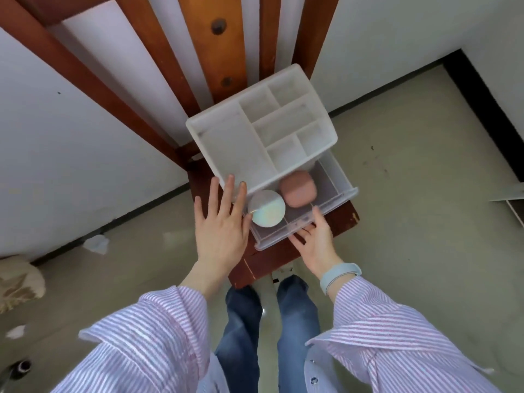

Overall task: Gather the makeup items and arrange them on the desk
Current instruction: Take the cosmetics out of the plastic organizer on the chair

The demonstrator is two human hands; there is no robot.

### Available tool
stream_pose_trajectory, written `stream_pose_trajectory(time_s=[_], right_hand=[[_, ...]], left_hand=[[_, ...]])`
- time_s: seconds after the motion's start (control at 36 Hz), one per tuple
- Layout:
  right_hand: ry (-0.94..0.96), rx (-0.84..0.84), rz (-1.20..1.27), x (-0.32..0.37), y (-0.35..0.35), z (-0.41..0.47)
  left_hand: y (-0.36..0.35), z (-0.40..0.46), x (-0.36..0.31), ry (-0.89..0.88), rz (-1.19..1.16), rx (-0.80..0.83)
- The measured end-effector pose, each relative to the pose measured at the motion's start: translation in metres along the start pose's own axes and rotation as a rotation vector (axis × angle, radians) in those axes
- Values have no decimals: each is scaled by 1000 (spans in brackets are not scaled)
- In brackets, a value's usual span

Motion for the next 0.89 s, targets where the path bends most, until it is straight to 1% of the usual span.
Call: stream_pose_trajectory(time_s=[0.08, 0.19, 0.28, 0.33, 0.36, 0.39, 0.42, 0.44, 0.47, 0.53, 0.58, 0.64, 0.69, 0.75, 0.81, 0.89], right_hand=[[-6, -39, -46, -9, 18, -4], [-23, -23, -124, -5, 21, -5], [-50, 3, -202, 3, 18, -8], [-69, 12, -352, 9, 20, -15], [-60, 2, -479, 14, 24, -20], [-20, -25, -626, 22, 29, -24], [62, -71, -774, 34, 35, -26], [184, -130, -900, 50, 41, -29], [331, -179, -1002, 67, 42, -34], [644, -198, -1165, 95, 27, -46], [922, -94, -1388, 107, -5, -52], [1056, 59, -1680, 98, -36, -45], [1055, 219, -1895, 85, -55, -32], [996, 318, -2016, 76, -63, -18], [950, 348, -2090, 73, -67, -7], [928, 345, -2128, 75, -69, 2]], left_hand=[[-1, -2, 0, 23, -16, 17], [-1, -4, -3, 51, -51, 22], [0, -2, -7, 112, -77, 48], [2, -4, -10, 158, -86, 32], [6, -6, -13, 159, -88, -5], [12, -10, -19, 136, -82, -59], [17, -14, -28, 92, -70, -118], [20, -19, -38, 40, -55, -165], [19, -23, -48, -8, -52, -178], [7, -25, -63, -70, -68, -141], [-10, -19, -69, -61, -73, -68], [-28, -9, -68, -16, -48, 27], [-41, 1, -68, 16, -13, 110], [-47, 10, -68, 48, 8, 168], [-54, 15, -68, 67, 22, 210], [-58, 18, -68, 72, 55, 224]])
Point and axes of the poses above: each hand's wrist, its own z-axis towards the middle knuckle, its own y-axis out of the back of the hand, x = y × z, the point moved 10 cm from there along z, towards the middle knuckle, and after that the axes turned 1 degree about -y, right-handed, at the moved point
